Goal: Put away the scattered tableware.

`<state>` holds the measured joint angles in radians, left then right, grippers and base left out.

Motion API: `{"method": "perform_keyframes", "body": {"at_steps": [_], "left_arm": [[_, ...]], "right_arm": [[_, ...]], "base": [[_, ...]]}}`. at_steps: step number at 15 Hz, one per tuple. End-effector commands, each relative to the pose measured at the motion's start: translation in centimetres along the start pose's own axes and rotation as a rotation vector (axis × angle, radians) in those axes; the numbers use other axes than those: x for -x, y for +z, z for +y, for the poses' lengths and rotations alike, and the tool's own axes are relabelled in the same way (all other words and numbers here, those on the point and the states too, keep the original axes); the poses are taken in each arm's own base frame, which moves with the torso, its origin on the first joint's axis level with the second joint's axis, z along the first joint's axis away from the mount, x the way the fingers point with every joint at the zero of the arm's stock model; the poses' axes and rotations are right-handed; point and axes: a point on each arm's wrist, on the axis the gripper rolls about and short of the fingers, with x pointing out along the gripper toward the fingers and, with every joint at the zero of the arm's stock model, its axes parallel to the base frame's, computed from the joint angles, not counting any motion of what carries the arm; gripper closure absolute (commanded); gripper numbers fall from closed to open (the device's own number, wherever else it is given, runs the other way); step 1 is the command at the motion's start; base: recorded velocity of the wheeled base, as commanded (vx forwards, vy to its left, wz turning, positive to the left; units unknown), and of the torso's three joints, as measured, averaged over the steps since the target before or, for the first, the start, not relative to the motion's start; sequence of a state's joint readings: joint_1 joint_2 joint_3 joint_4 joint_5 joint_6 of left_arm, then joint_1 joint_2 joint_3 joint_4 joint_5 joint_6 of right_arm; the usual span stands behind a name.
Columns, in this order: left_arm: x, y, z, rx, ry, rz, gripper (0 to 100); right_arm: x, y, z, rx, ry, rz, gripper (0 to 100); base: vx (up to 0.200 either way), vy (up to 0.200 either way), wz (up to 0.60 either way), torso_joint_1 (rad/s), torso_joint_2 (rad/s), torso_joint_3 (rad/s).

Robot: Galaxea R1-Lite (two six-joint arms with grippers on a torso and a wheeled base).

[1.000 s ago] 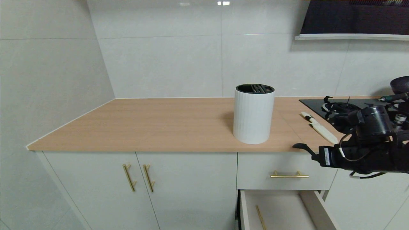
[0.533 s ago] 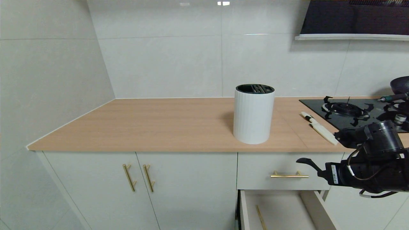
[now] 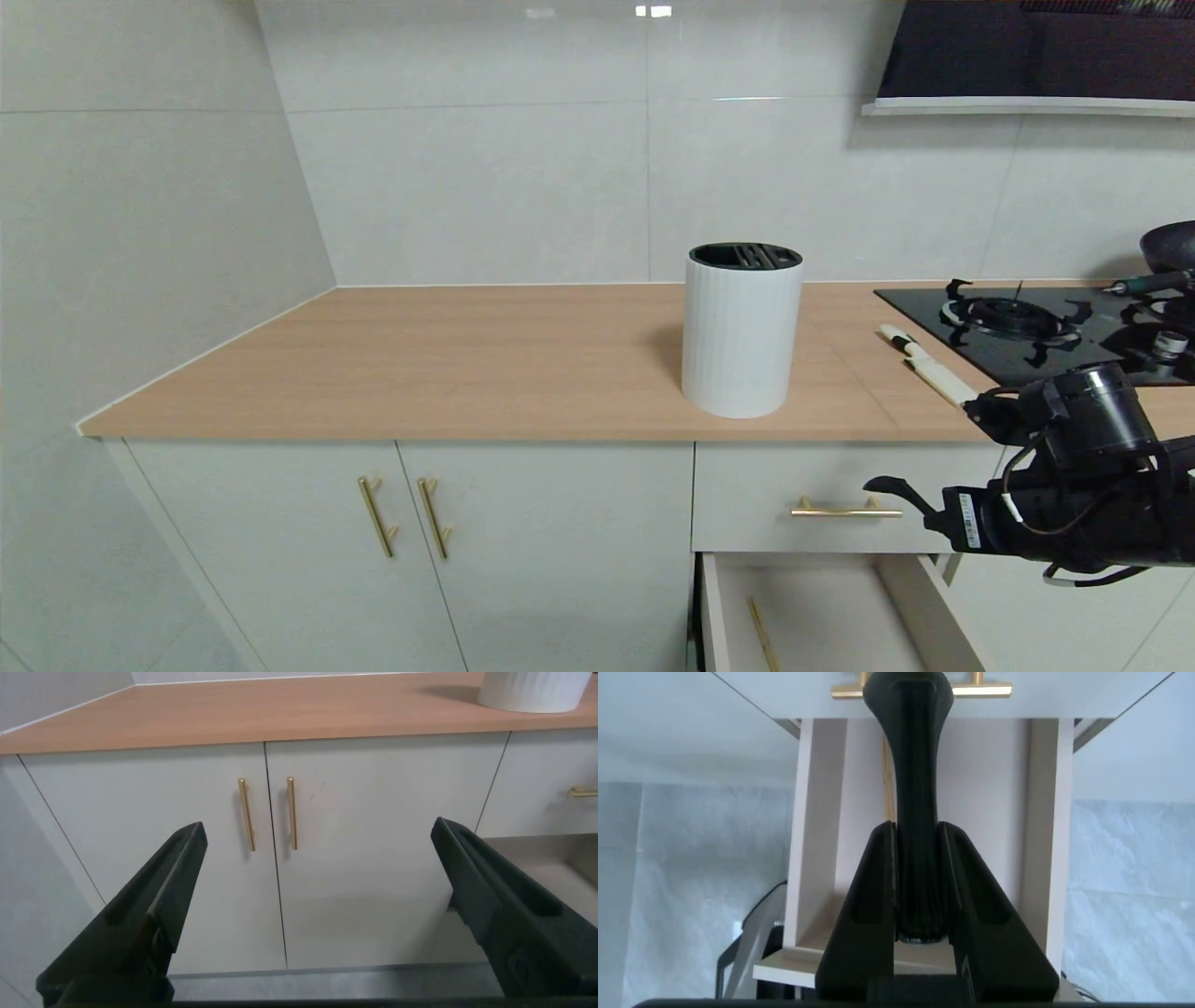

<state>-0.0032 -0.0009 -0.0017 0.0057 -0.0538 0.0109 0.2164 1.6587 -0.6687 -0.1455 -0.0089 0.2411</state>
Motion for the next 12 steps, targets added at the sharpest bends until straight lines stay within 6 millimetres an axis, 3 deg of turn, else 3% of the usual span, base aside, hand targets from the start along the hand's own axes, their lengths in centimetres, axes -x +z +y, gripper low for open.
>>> {"method": "perform_keyframes", "body": {"at_steps": [1, 12], "left_arm": [[0.0, 0.0, 0.0, 0.0, 0.0, 0.001, 0], [0.0, 0.0, 0.0, 0.0, 0.0, 0.001, 0]], "right_arm": [[-0.3, -0.1, 0.0, 0.0, -0.003, 0.013, 100], [-1.5, -0.6, -0.1, 0.003, -0.013, 0.05, 100]], "base": [[0.0, 0.0, 0.0, -0.149, 0.34, 0.198], [0.0, 0.0, 0.0, -0.176, 0.46, 0.281]]}}
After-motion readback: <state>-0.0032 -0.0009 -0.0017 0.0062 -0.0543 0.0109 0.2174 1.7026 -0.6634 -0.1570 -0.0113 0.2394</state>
